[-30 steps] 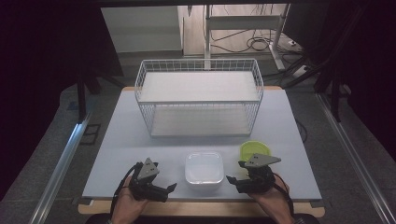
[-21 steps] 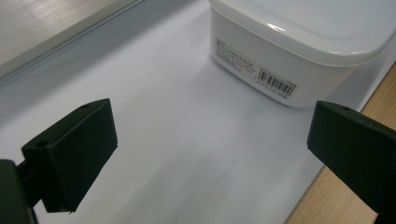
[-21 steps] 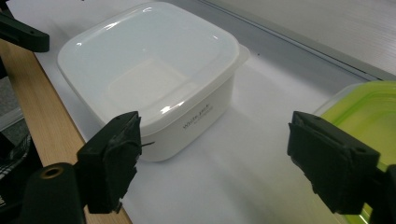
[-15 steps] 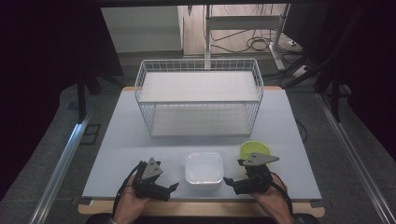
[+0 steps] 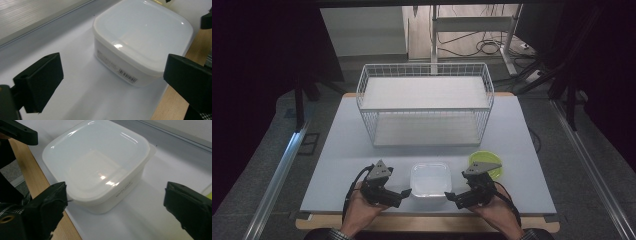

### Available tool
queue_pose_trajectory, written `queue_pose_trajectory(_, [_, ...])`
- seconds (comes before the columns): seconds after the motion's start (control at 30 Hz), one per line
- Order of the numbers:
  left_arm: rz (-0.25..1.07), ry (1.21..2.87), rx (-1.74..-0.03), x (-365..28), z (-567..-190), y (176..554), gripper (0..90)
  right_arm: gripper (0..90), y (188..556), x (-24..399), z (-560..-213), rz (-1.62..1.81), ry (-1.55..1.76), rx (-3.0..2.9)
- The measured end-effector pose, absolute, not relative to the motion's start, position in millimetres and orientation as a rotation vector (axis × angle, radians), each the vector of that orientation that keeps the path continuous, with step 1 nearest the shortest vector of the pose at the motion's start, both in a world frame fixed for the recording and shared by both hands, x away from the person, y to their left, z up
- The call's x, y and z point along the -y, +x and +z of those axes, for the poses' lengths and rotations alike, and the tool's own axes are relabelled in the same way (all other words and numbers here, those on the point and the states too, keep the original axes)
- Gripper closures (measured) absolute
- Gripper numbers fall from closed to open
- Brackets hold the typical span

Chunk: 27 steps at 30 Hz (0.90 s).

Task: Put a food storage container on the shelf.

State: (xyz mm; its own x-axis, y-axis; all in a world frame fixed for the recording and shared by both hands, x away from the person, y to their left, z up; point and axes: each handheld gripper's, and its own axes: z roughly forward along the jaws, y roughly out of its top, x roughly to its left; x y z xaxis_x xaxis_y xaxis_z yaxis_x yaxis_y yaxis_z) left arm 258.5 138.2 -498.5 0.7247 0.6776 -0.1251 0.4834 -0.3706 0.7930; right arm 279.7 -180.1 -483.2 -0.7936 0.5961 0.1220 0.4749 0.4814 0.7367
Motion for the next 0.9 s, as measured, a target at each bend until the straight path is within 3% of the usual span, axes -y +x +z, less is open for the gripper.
queue_pose_trajectory(0.23, [0.254, 2.069, -0.851, -124.5, -498.6, 268.1, 7.8, 18.2, 285.7, 169.2, -476.5, 1.213, 0.953, -2.576])
queue_pose_trajectory(0.5, [0.201, 2.069, -0.839, -114.6, -502.1, 278.9, 7.2, 20.1, 298.4, 166.8, -483.7, 1.204, 1.022, -2.614])
queue_pose_trajectory(0.9, [-0.035, 2.014, -0.855, -113.6, -512.2, 285.1, 9.7, 24.4, 305.3, 162.1, -488.2, 1.261, 1.140, -2.690])
